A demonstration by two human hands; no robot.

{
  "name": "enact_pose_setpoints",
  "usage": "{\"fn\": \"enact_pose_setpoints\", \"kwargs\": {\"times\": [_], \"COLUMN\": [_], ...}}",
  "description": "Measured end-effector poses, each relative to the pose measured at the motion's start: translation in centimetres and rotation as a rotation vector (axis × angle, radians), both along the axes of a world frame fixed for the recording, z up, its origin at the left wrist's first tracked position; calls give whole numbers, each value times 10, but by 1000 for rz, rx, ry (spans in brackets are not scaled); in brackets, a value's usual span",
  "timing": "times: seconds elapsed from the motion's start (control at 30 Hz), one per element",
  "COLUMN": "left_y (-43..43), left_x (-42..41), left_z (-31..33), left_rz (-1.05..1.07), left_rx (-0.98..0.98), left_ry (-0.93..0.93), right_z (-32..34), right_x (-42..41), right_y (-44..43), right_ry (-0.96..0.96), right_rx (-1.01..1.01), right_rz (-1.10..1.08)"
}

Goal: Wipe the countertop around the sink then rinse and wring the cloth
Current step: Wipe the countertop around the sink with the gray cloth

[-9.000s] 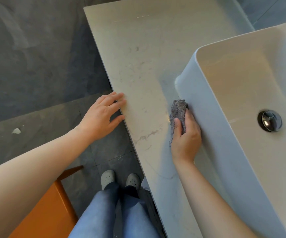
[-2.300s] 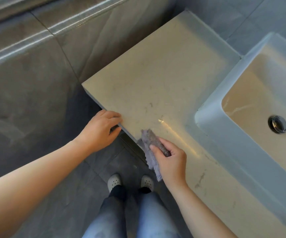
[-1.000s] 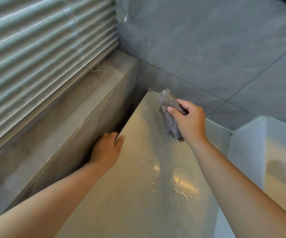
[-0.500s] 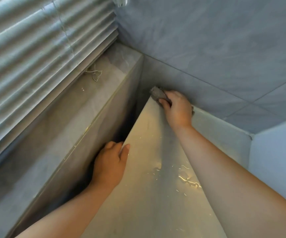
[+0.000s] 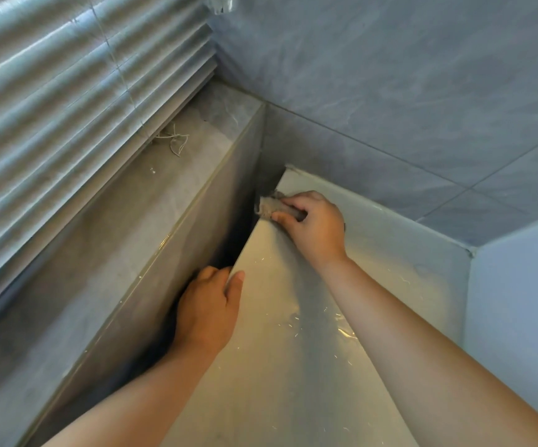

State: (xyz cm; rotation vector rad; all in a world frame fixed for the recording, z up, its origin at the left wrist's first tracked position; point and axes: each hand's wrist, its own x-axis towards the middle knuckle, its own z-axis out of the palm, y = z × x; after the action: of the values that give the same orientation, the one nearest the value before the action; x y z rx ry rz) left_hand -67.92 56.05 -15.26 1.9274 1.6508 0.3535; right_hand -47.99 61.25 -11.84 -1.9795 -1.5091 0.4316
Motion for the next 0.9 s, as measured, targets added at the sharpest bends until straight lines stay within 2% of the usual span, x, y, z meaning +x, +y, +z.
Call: {"fn": "enact_pose_setpoints", "kwargs": {"times": [0.1, 0.23, 0.33, 0.47, 0.57, 0.9], "left_y": [0, 0, -1, -1, -1, -1], "left_x": [1, 2, 3, 2, 1, 3], "left_z": [1, 1, 1, 1, 0, 0], "left_rz": [3, 12, 14, 9, 11, 7], "left_rx": [-7, 40, 53, 58, 75, 75], "left_ry": [23, 25, 22, 22, 24, 66], "right_z": [4, 31, 42, 21, 1, -1], "right_x": [-5, 6, 33, 66, 68, 47], "right_y": [-18, -29, -17, -5, -8, -36], "right_ry": [84, 226, 137, 33, -24, -10], "right_rx": [-55, 134, 227, 131, 74, 94], "right_rz": [42, -91, -162, -246, -225, -182]}}
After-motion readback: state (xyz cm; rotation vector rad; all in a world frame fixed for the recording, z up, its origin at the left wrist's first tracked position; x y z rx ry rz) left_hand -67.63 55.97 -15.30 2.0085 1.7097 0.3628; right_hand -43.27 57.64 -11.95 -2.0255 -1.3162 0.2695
